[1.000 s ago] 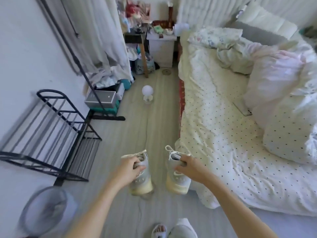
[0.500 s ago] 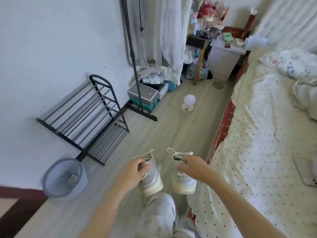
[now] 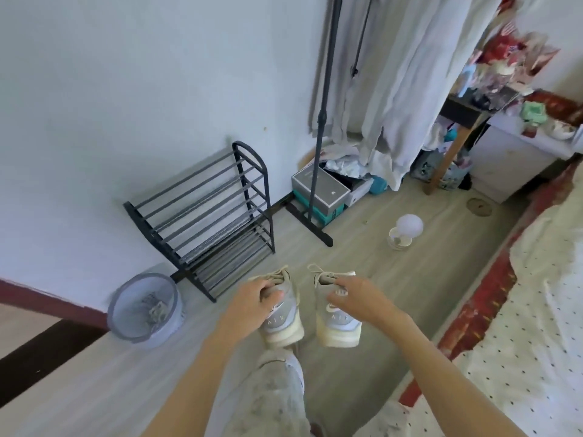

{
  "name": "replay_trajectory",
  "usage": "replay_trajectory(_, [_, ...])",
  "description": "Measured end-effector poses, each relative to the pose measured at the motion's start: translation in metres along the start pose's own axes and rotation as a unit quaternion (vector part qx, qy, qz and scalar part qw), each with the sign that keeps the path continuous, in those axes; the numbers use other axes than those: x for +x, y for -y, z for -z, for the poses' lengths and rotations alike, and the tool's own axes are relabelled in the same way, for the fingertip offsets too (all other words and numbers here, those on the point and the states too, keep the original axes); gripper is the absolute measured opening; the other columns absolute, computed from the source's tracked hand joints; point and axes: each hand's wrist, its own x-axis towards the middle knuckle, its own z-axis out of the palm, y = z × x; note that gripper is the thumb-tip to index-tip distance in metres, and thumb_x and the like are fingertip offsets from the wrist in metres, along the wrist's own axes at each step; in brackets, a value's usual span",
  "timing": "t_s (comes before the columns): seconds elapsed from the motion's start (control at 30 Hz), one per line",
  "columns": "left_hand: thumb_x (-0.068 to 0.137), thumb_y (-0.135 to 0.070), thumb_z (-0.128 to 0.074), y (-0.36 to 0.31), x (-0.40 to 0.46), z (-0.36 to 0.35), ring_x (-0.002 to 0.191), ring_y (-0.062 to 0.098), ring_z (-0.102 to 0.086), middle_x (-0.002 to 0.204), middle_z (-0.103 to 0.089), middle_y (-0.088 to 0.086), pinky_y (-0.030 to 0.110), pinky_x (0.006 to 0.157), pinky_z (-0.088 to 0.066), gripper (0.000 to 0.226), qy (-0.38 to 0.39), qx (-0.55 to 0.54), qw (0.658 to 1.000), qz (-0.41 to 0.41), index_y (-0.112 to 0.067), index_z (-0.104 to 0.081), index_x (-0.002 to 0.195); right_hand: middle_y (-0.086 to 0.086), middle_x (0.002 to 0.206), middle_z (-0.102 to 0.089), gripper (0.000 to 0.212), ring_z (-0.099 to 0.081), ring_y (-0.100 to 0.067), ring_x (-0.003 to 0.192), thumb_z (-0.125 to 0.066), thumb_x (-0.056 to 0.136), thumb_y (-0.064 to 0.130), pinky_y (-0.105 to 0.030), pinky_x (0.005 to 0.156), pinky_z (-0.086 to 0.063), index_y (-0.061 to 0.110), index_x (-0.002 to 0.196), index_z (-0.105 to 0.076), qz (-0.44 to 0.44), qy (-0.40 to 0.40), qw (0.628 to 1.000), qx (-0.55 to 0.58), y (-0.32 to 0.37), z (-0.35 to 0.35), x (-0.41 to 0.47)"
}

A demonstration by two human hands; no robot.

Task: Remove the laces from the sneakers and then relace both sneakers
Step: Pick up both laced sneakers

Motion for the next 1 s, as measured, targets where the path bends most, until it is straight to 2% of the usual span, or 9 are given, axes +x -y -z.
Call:
replay_trajectory(0.07, [0.09,-0.029,-0.059,0.007,0.028,0.011,0.09,0.01,-0.057,0.1,-0.066,-0.001,0.018,0.079,-0.041,0.026,-0.007,-0.019,0.999,0.028,-0.012,-0.065,0.108,0.013,0.058,-0.043,0.028,-0.038,-0.002,0.053,-0.054,0.081,0.027,-0.018,0.05,-0.027,0.032,0.057,-0.04,0.005,0.004,1.0,-0.006,0.015,0.007,0.035])
replay_trajectory(0.2, [0.089,-0.031,-0.058,0.025,0.085,0.045,0.072,-0.004,-0.052,0.077,-0.054,-0.017,0.008,0.063,-0.042,0.017,-0.026,-0.042,0.998,0.047,-0.017,-0.063,0.098,0.011,0.051,-0.047,0.032,-0.039,-0.001,0.051,-0.055,0.083,0.03,-0.017,0.05,-0.027,0.029,0.054,-0.042,0.034,0.008,0.999,-0.012,0.052,0.022,0.112])
replay_trajectory(0.3, [0.088,-0.033,-0.059,0.037,0.12,0.083,0.072,0.009,-0.055,0.079,-0.057,-0.006,0.024,0.065,-0.049,0.025,-0.037,-0.054,0.996,0.055,-0.01,-0.064,0.093,0.014,0.056,-0.047,0.032,-0.041,0.001,0.05,-0.056,0.085,0.029,-0.014,0.048,-0.028,0.036,0.056,-0.043,0.083,0.009,0.996,-0.034,0.094,0.038,0.163])
replay_trajectory(0.4, [0.089,-0.034,-0.057,0.042,0.154,0.123,0.071,0.011,-0.055,0.087,-0.062,-0.001,0.024,0.062,-0.046,0.017,-0.06,-0.055,0.994,0.068,-0.019,-0.064,0.095,0.019,0.059,-0.045,0.033,-0.042,0.002,0.053,-0.057,0.084,0.028,-0.016,0.048,-0.03,0.038,0.056,-0.042,0.13,-0.005,0.991,-0.04,0.137,0.058,0.205])
replay_trajectory(0.57, [0.088,-0.036,-0.059,0.044,0.198,0.177,0.084,0.003,-0.054,0.09,-0.06,-0.016,0.013,0.071,-0.04,0.005,-0.138,-0.066,0.986,0.058,-0.031,-0.061,0.09,0.051,0.06,-0.041,0.038,-0.041,0.026,0.058,-0.056,0.083,0.023,0.0,0.056,-0.034,0.043,0.057,-0.035,0.209,-0.005,0.978,-0.025,0.197,0.086,0.259])
replay_trajectory(0.67, [0.09,-0.03,-0.059,0.05,0.221,0.201,0.09,0.017,-0.057,0.097,-0.064,0.0,0.024,0.078,-0.043,0.017,-0.181,-0.071,0.978,0.076,-0.015,-0.065,0.096,0.031,0.058,-0.046,0.019,-0.045,0.018,0.054,-0.055,0.083,0.026,-0.008,0.047,-0.034,0.033,0.065,-0.05,0.236,0.028,0.971,-0.033,0.224,0.095,0.3])
replay_trajectory(0.73, [0.09,-0.027,-0.059,0.056,0.235,0.211,0.089,0.017,-0.056,0.095,-0.062,0.0,0.02,0.074,-0.041,0.015,-0.199,-0.069,0.974,0.09,-0.013,-0.063,0.094,0.028,0.065,-0.042,0.011,-0.044,0.009,0.052,-0.053,0.085,0.029,-0.011,0.049,-0.03,0.021,0.079,-0.058,0.253,0.055,0.964,-0.062,0.237,0.096,0.327])
replay_trajectory(0.87, [0.09,-0.018,-0.058,0.069,0.267,0.223,0.09,0.016,-0.055,0.095,-0.06,-0.001,0.025,0.077,-0.043,0.011,-0.232,-0.066,0.962,0.124,-0.009,-0.062,0.093,0.009,0.067,-0.044,0.018,-0.039,-0.006,0.055,-0.054,0.087,0.027,-0.02,0.051,-0.032,0.019,0.072,-0.049,0.277,0.123,0.948,-0.099,0.26,0.099,0.379])
replay_trajectory(1.0, [0.085,-0.011,-0.061,0.078,0.3,0.231,0.075,0.013,-0.051,0.075,-0.057,-0.003,0.02,0.063,-0.035,0.008,-0.261,-0.049,0.952,0.153,-0.008,-0.061,0.078,0.003,0.073,-0.041,0.023,-0.036,-0.012,0.063,-0.059,0.082,0.018,-0.023,0.057,-0.031,0.017,0.071,-0.04,0.319,0.207,0.916,-0.126,0.277,0.098,0.418])
